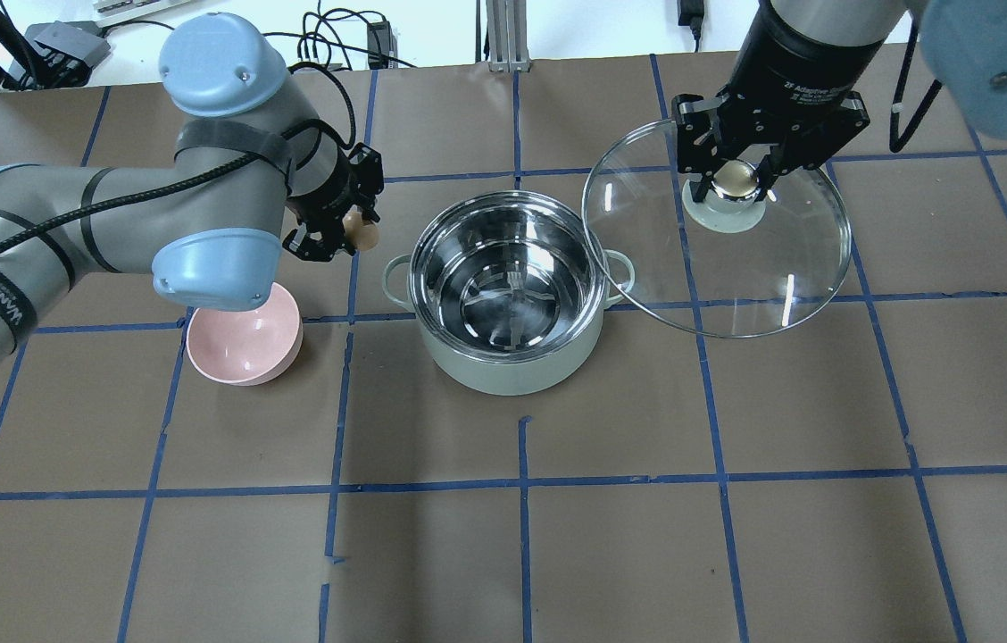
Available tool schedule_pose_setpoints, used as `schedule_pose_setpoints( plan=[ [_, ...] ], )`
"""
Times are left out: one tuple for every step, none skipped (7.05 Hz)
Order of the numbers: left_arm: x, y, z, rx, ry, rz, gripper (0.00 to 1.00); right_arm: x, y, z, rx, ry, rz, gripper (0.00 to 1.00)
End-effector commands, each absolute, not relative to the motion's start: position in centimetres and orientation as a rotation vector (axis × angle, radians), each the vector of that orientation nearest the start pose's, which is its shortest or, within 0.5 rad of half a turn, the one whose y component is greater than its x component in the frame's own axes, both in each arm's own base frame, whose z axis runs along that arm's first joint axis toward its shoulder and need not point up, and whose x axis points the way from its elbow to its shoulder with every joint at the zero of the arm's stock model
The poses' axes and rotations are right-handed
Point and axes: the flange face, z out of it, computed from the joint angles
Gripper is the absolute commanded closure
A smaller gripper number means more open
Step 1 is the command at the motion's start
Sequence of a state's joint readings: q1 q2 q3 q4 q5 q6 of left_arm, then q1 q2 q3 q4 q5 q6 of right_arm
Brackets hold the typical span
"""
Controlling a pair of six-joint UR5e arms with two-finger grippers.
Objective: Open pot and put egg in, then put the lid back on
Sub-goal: 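Lift the egg with the left gripper and carry it over the pot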
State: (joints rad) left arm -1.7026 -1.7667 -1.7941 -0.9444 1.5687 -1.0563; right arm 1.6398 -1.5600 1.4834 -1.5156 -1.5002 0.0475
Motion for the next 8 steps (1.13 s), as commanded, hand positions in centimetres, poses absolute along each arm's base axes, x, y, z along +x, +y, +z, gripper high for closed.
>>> schedule_pose_setpoints(
  plan=[
    [-25.0, -53.0, 33.9, -1.387, 2.968, -0.322, 0.77, 17.4, -48.7, 52.0, -0.034, 3.070, -0.027, 0.95],
    [-27.6, -52.4, 34.6, -1.375, 2.996, -0.352, 0.76, 17.5, -48.6, 52.0, -0.036, 3.070, -0.027, 0.95],
    [-28.2, -52.5, 33.8, -1.376, 2.991, -0.334, 0.77, 17.5, -48.6, 52.0, -0.036, 3.070, -0.027, 0.95],
    [-29.2, -52.9, 32.6, -1.360, 3.009, -0.354, 0.76, 17.5, -48.6, 52.0, -0.036, 3.070, -0.027, 0.95],
    [-30.4, -53.2, 31.4, -1.354, 3.027, -0.386, 0.76, 17.5, -48.6, 52.0, -0.036, 3.070, -0.027, 0.95],
    [-31.4, -53.5, 30.2, -1.401, 3.025, -0.406, 0.76, 17.4, -48.7, 52.0, -0.034, 3.070, -0.027, 0.95],
    [-32.3, -53.3, 29.5, -1.390, 3.029, -0.396, 0.76, 17.5, -48.6, 52.0, -0.036, 3.070, -0.027, 0.95],
    [-32.4, -53.5, 28.4, -1.387, 3.017, -0.375, 0.76, 17.5, -48.6, 52.0, -0.036, 3.070, -0.027, 0.95]
  ],
)
